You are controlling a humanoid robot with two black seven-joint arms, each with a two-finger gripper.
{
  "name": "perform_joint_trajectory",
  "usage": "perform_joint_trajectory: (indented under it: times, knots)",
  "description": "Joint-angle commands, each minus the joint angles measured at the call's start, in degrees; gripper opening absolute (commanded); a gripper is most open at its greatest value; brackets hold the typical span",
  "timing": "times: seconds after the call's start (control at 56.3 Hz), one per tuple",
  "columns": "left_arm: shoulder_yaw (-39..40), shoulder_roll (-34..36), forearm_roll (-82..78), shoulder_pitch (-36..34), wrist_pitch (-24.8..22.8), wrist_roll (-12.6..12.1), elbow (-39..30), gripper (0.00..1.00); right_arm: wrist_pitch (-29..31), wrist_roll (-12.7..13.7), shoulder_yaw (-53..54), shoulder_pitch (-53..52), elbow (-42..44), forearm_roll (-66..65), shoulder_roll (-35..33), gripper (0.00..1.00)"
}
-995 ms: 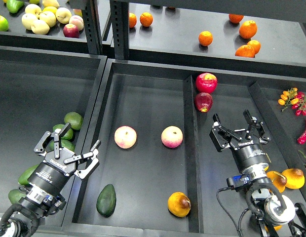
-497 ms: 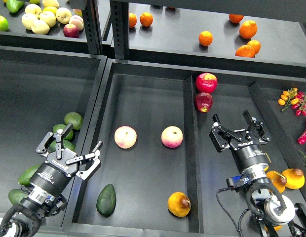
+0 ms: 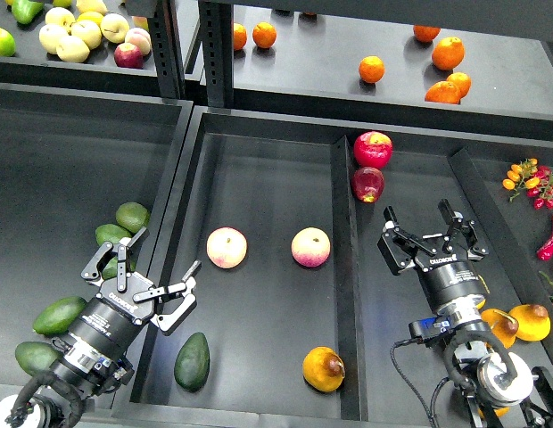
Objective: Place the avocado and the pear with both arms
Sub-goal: 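Move the left gripper toward the middle bin, then swing the left gripper over the dark green avocado and lower it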
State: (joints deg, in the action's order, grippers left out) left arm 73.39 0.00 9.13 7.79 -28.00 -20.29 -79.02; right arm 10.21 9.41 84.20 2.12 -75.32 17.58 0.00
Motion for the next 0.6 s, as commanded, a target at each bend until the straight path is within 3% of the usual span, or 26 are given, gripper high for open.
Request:
perform_joint_trajectory:
  times: [0.0,0.284,0.586]
  knots:
    - [-0.2,0.0,0.0,0.0,0.0,-0.5,-0.2,0.99,0.0,0.0,0.0,0.0,0.1,0.0,0.0,1.00]
    - [-0.4,0.3,-3.7,-7.8,0.0,-4.4,0.1,0.99,0.0,0.2,-0.3,0.0,0.2,0.0,0.0,1.00]
    - [-12.6,15.5,-5.3,-25.6,0.0,-6.2,0.6,0.99,0.1,0.4,-0.4,0.0,0.2,0.0,0.0,1.00]
